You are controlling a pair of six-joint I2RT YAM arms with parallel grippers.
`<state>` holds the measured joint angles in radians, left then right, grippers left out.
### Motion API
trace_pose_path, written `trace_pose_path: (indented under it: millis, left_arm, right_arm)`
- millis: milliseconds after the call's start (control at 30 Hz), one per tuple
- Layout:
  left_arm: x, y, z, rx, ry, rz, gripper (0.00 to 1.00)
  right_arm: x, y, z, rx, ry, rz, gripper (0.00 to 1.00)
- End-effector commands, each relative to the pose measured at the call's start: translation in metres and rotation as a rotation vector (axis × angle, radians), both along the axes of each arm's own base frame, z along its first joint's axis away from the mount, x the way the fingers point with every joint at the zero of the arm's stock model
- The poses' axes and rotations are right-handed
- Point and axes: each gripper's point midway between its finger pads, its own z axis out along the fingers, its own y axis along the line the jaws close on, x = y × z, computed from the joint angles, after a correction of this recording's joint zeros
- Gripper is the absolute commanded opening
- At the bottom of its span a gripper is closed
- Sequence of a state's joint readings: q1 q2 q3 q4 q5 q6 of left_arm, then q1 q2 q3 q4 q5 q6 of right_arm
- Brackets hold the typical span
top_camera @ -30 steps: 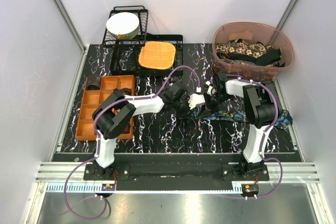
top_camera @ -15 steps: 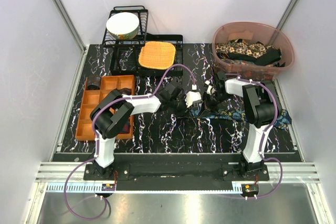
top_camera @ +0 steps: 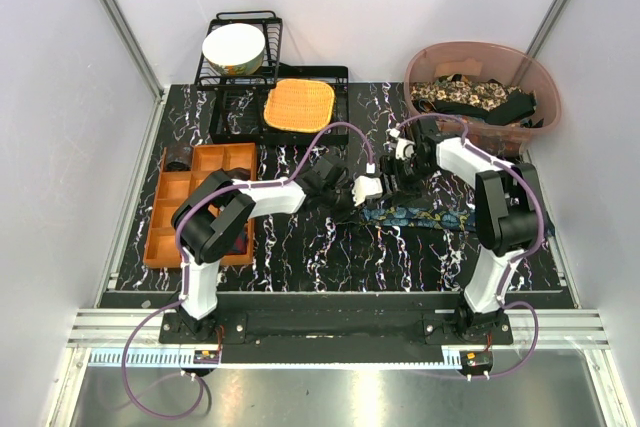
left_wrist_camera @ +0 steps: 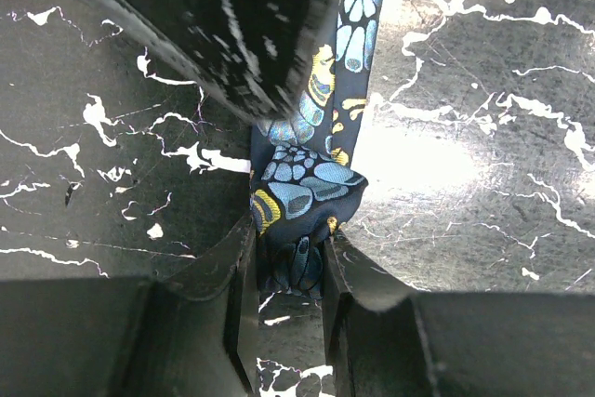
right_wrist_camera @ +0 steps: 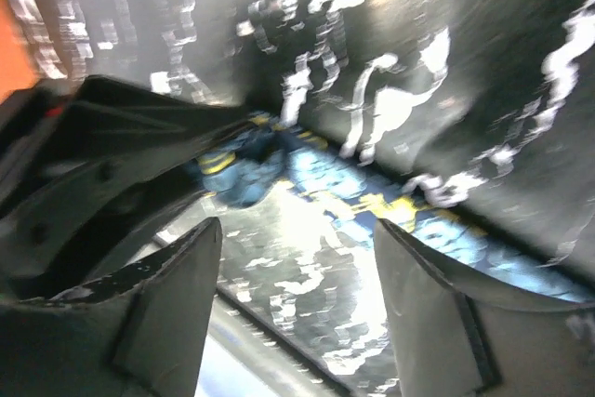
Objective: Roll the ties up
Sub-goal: Roll the tie at the center of the board.
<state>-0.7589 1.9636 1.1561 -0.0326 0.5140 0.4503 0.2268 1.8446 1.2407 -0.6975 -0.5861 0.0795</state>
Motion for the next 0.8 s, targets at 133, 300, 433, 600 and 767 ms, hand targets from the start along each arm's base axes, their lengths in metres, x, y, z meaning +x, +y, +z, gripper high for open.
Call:
trace_pose_path:
  millis: [133, 300, 433, 600, 767]
  left_arm:
    - [-0.021, 0.044, -0.057, 0.206, 0.109, 0.014, 0.02]
    - [-0.019, 0.043, -0.057, 0.206, 0.107, 0.022, 0.02]
    - [-0.017, 0.042, -0.058, 0.207, 0.111, 0.027, 0.01]
    - [-0.018, 0.043, -0.059, 0.212, 0.113, 0.032, 0.01]
    - [-0.017, 0.043, -0.059, 0.211, 0.115, 0.037, 0.01]
  right_arm:
    - [0.021, -0.023, -0.023, -0.148, -0.078, 0.120, 0.69]
    - [0.014, -0.024, -0.038, -0.160, -0.023, 0.128, 0.60]
    - [0.012, -0.021, -0.034, -0.144, -0.016, 0.138, 0.47]
    - [0.001, -0.011, -0.013, -0.073, 0.002, 0.161, 0.31]
    - [-0.009, -0.019, -0.025, -0.110, 0.040, 0.193, 0.22]
